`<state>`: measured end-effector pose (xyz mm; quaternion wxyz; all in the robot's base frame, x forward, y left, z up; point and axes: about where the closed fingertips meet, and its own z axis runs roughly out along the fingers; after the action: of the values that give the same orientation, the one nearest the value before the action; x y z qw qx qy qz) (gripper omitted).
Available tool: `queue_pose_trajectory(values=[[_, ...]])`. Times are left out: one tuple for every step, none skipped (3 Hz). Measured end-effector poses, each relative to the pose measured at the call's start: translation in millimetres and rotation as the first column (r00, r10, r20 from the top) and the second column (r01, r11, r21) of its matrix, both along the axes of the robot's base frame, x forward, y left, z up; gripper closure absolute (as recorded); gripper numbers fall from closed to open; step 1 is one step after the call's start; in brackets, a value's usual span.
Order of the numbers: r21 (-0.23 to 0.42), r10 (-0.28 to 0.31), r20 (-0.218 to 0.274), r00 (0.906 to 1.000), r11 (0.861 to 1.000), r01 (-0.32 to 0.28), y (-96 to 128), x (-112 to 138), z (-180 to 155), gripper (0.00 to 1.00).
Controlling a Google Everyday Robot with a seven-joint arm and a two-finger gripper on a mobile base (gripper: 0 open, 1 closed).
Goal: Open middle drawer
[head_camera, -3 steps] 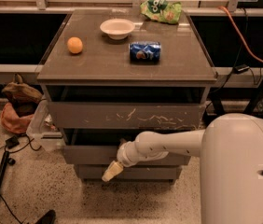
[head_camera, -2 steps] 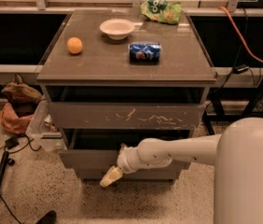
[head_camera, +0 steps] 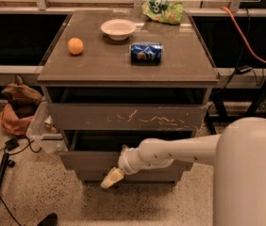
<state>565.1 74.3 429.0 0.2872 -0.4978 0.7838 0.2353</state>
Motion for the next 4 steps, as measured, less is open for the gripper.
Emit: queue_pose_trajectory(values=[[-0.001, 0.008, -0.013, 0.9999, 1.000, -0.008, 3, -2, 1, 0.00], [0.015, 0.009, -0.052, 0.9986, 1.000, -0.008, 7, -21, -2, 0.00], [0.015, 0.009, -0.052, 0.9986, 1.000, -0.008, 7, -20, 5, 0.00], [0.040, -0.028, -0.086, 0.9959, 0.999, 0.032, 8, -29, 8, 0.00]])
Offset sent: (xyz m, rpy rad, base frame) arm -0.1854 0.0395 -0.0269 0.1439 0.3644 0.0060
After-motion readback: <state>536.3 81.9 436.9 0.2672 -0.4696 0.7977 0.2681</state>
